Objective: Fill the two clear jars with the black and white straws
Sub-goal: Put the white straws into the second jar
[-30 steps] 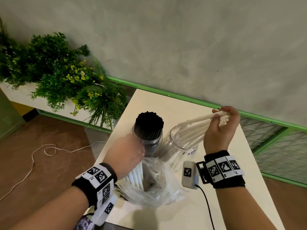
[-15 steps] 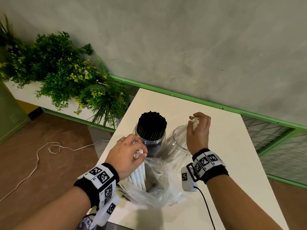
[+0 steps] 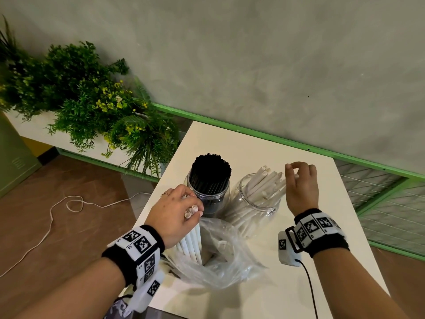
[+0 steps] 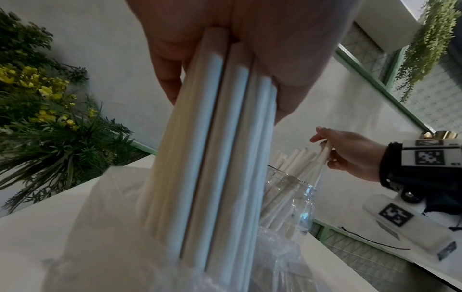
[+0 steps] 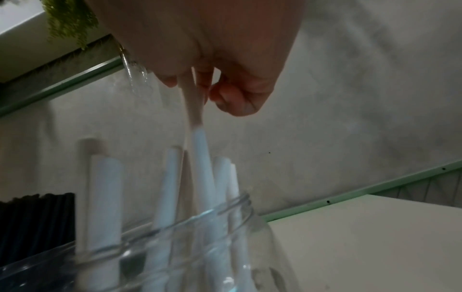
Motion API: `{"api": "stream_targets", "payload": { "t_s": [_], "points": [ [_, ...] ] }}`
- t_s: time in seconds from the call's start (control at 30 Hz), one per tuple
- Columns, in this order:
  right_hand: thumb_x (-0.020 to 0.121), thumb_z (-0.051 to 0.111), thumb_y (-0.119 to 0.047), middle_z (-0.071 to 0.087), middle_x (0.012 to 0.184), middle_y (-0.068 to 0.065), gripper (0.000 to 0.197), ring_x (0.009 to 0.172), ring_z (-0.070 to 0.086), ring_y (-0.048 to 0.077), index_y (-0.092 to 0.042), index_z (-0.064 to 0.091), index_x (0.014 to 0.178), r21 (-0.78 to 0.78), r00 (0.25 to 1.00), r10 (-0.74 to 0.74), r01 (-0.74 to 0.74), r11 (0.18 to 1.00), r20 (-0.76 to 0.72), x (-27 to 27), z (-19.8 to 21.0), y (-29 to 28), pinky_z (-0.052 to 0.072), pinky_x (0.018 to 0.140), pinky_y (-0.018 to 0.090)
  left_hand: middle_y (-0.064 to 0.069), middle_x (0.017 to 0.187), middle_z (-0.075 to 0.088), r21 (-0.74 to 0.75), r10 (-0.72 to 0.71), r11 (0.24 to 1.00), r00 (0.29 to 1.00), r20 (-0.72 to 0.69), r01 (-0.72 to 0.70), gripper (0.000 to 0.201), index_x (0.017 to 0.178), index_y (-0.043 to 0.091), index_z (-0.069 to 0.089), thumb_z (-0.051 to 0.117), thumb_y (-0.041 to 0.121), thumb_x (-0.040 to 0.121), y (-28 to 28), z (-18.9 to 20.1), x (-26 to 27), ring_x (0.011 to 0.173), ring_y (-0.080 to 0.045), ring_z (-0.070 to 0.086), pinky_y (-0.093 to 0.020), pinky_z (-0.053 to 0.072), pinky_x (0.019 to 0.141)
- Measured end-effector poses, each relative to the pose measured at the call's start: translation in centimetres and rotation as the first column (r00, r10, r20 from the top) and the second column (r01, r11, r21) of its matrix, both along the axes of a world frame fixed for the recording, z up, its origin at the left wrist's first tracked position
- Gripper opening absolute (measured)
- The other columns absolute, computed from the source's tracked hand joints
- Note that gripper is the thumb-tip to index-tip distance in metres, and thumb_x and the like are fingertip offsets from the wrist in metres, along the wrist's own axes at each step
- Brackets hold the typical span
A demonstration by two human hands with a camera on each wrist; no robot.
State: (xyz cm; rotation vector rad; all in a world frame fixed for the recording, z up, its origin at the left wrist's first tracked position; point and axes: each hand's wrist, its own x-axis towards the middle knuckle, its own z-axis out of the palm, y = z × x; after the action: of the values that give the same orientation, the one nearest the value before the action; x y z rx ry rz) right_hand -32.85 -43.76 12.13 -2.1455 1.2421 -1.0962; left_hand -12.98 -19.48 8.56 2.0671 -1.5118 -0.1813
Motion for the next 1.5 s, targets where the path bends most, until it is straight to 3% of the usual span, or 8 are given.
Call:
{"api": "stream_targets", "payload": {
  "t_s": [0.27,0.43,0.57,0.73,0.93,1.17,1.37,1.5],
  "points": [
    [0.09,0.055,0.0,0.046,0.097,0.008,0.019,0.074,0.046,0.019,-0.005,0.059,0.108,-0.022,0.972,0.094,-0.101,0.995,-0.214,-1.6,-1.3,-0.4,0.041,0.073,0.031,0.015,0.101,0.047,-0.003,-0.006,1.0,1.0,-0.01,0.006,0.029,0.087,0.038,0.063,0.039,0.052,0.079,0.0,0.2,-0.1,0.091,-0.012,0.048,-0.024,0.03,0.078],
    [0.093,0.059,-0.019,0.048,0.1,-0.001,0.014,0.072,0.052,0.005,-0.009,0.061,0.102,-0.137,0.977,0.189,-0.201,0.97,-0.097,-2.1,-1.6,3.2,0.037,0.065,0.007,0.016,0.101,0.045,0.001,-0.003,1.0,1.0,-0.006,0.003,0.028,0.087,0.038,0.063,0.04,0.052,0.08,0.2,0.1,-0.1,0.091,-0.011,0.048,-0.024,0.03,0.077],
    [0.087,0.067,-0.033,0.05,0.114,-0.001,0.035,0.082,0.056,0.014,-0.016,0.059,0.118,-0.059,0.896,0.281,-0.32,0.946,-0.345,-1.7,-3.4,4.3,0.048,0.072,0.026,0.015,0.101,0.046,0.009,-0.003,1.0,1.0,0.004,0.003,0.028,0.088,0.038,0.063,0.04,0.052,0.08,0.2,0.0,-0.1,0.092,-0.01,0.047,-0.023,0.03,0.078],
    [0.089,0.058,-0.004,0.061,0.1,0.005,0.019,0.081,0.062,0.023,-0.01,0.069,0.104,0.0,0.878,0.338,-0.359,0.933,-0.34,0.3,-3.2,3.5,0.051,0.076,0.037,0.014,0.1,0.047,0.006,-0.005,1.0,1.0,0.014,0.005,0.026,0.087,0.038,0.063,0.042,0.051,0.08,0.3,0.1,-0.3,0.09,-0.01,0.047,-0.023,0.031,0.077],
    [0.089,0.054,0.003,0.06,0.097,0.008,0.025,0.081,0.055,0.018,-0.008,0.069,0.105,-0.089,0.915,0.292,-0.327,0.941,-0.277,3.9,0.8,0.7,0.04,0.077,0.02,0.012,0.1,0.049,-0.009,-0.01,1.0,1.0,0.004,0.01,0.026,0.086,0.036,0.065,0.043,0.049,0.08,0.3,0.2,-0.4,0.089,-0.013,0.05,-0.023,0.032,0.078],
    [0.091,0.046,0.001,0.061,0.117,0.011,0.035,0.107,0.054,0.03,-0.01,0.065,0.118,0.008,0.794,0.298,-0.347,0.938,-0.53,4.5,-0.4,-1.8,0.042,0.088,0.032,0.012,0.101,0.049,0.007,-0.014,1.0,1.0,-0.002,0.014,0.028,0.087,0.037,0.064,0.042,0.051,0.08,0.2,0.2,-0.3,0.089,-0.012,0.049,-0.023,0.033,0.079],
    [0.083,0.07,-0.01,0.062,0.108,0.01,0.032,0.092,0.052,0.035,-0.013,0.067,0.115,-0.349,0.934,0.122,-0.244,0.905,-0.337,0.1,-2.4,-1.1,0.047,0.081,0.046,0.015,0.1,0.047,-0.001,-0.017,1.0,1.0,-0.007,0.017,0.024,0.087,0.037,0.063,0.044,0.049,0.08,0.3,0.0,-0.2,0.089,-0.012,0.049,-0.024,0.034,0.079],
    [0.083,0.073,-0.024,0.05,0.119,0.008,0.045,0.103,0.045,0.026,-0.015,0.06,0.125,-0.17,0.939,0.152,-0.212,0.962,-0.309,-2.4,-2.8,0.1,0.041,0.088,0.034,0.016,0.101,0.046,0.008,-0.015,1.0,1.0,-0.007,0.015,0.025,0.087,0.038,0.063,0.042,0.051,0.08,0.2,0.1,-0.2,0.088,-0.011,0.048,-0.023,0.031,0.078]
  ]
}}
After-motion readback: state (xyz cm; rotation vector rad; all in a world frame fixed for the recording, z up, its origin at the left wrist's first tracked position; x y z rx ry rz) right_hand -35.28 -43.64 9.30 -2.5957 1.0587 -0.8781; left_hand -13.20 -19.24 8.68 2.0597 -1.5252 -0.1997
